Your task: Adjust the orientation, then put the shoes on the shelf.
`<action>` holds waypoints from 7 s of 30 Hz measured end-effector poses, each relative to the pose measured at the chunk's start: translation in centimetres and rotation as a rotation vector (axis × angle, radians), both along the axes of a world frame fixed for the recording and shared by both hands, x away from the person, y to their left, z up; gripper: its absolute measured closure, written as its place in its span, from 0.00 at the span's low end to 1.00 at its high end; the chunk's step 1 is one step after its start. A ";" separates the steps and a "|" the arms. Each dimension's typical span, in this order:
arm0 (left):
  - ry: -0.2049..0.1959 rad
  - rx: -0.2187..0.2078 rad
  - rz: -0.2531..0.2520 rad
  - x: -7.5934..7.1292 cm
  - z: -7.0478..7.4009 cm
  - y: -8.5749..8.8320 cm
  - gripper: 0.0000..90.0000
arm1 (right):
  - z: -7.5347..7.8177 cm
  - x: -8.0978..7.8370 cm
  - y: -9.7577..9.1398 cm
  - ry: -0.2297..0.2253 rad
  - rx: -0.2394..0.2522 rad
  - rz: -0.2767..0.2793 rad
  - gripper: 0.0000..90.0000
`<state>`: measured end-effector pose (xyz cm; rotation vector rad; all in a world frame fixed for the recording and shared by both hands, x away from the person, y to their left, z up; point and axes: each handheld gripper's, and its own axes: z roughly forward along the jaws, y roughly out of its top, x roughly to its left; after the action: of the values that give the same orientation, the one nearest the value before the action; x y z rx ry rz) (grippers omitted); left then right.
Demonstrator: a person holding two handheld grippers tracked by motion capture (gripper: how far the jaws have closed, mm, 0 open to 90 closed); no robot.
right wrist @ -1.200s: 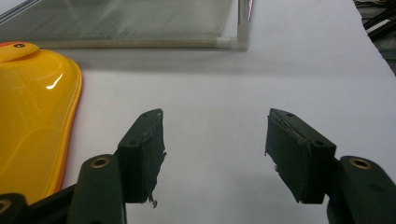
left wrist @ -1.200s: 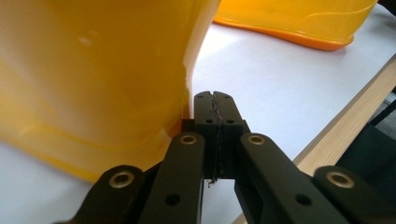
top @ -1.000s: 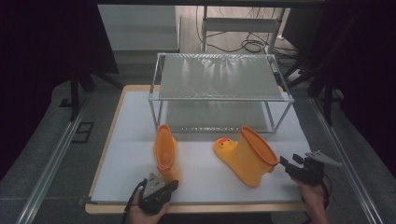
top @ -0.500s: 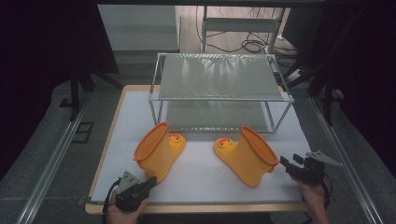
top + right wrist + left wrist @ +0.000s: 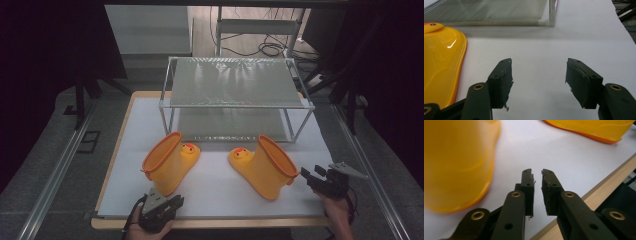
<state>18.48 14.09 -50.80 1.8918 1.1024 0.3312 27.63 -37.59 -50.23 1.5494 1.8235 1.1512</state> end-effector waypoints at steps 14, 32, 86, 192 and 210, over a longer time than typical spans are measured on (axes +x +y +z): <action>0.077 -0.003 -0.163 4.0 0.9 -5.2 0.67 | -0.2 0.0 0.1 0.006 -0.003 0.017 0.44; 0.110 0.010 -0.175 5.2 1.1 -6.2 0.59 | 0.0 -0.2 0.8 0.010 -0.011 0.103 0.70; 0.160 0.010 -0.178 5.0 0.3 -5.1 0.53 | -0.8 -3.5 12.2 0.042 -0.152 0.758 0.99; 0.401 -0.008 -0.523 13.4 19.6 -11.0 0.48 | -0.2 -2.1 3.6 -0.028 -0.043 0.310 0.69; 0.492 0.120 -0.432 17.9 18.3 -14.3 0.50 | -0.1 -2.1 3.4 -0.026 -0.039 0.305 0.69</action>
<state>36.36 -0.16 -32.46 2.3255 0.9539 -0.3368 25.51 -34.22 -50.37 1.2565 2.1029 1.2532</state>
